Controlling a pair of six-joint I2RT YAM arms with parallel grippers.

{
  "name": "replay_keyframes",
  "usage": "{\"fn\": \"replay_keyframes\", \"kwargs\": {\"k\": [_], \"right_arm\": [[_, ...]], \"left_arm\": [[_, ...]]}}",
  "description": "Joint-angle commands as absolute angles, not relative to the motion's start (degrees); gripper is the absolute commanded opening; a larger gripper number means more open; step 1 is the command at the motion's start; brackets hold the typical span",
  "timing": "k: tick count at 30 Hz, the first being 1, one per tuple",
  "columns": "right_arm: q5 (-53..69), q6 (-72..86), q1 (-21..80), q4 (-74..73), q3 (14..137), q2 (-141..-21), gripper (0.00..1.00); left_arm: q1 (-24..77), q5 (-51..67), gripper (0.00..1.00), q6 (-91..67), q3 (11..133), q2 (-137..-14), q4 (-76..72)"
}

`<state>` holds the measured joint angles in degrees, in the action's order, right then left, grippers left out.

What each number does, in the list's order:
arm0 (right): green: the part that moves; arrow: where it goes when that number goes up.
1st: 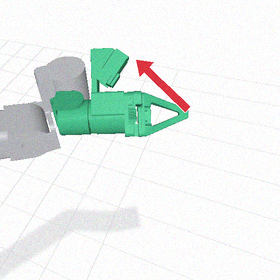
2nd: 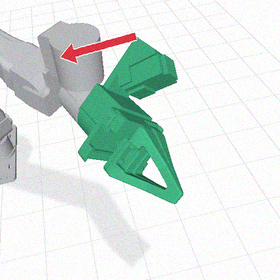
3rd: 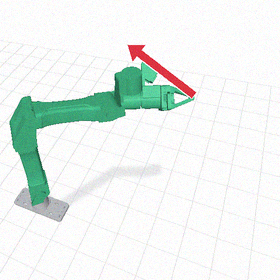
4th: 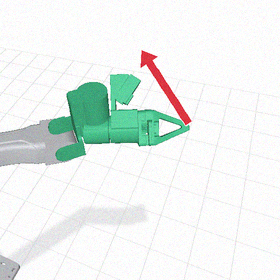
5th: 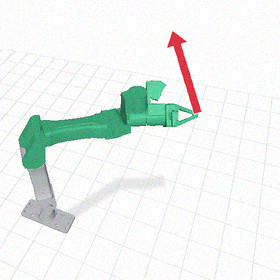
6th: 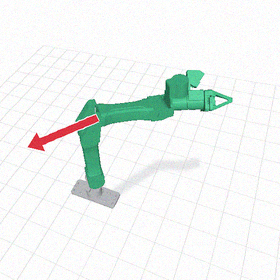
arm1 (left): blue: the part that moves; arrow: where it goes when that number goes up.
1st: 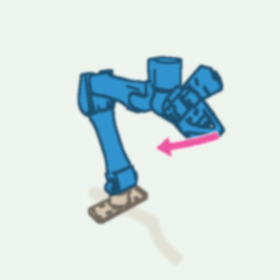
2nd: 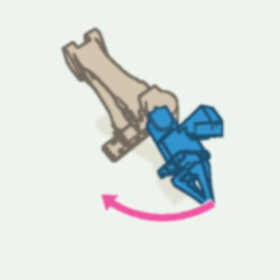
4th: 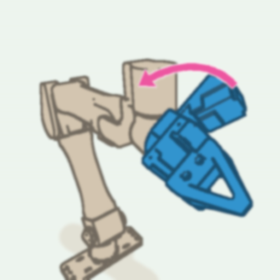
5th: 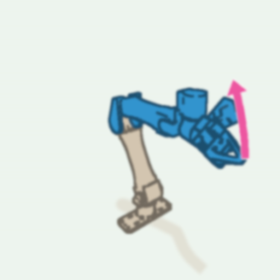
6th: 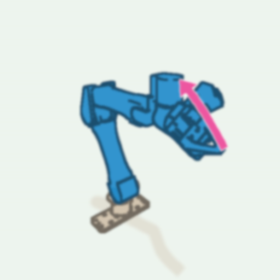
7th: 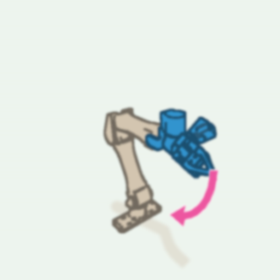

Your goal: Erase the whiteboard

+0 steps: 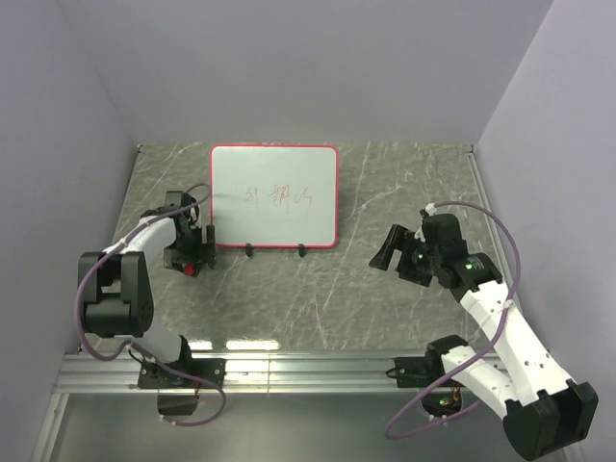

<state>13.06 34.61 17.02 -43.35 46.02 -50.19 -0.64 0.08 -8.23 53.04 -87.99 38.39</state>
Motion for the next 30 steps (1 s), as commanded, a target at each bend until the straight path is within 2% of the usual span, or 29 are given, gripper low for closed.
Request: {"fn": "replay_keyframes", "kwargs": {"k": [1,7,12,20,30], "right_arm": [[12.3,33.57,17.58,-42.28,45.79,-50.62,0.97],[11.78,33.22,17.49,-41.84,45.79,-51.59,0.97],[11.34,33.05,17.49,-41.4,45.79,-51.94,0.97],[10.63,32.52,17.58,-41.31,45.26,-52.65,0.97],[11.08,32.08,17.58,-40.52,45.0,-54.4,0.97]], "left_arm": [[-0.44,0.53,0.88,-5.8,55.9,-89.47,37.36],[-0.44,0.35,0.81,-6.42,57.92,-94.3,37.44],[-0.44,0.17,0.78,-7.03,58.44,-93.78,37.53],[2.19,-2.64,0.78,-9.84,63.98,-87.28,43.32],[3.43,-3.42,0.78,-7.21,61.17,-87.27,41.57]]}}
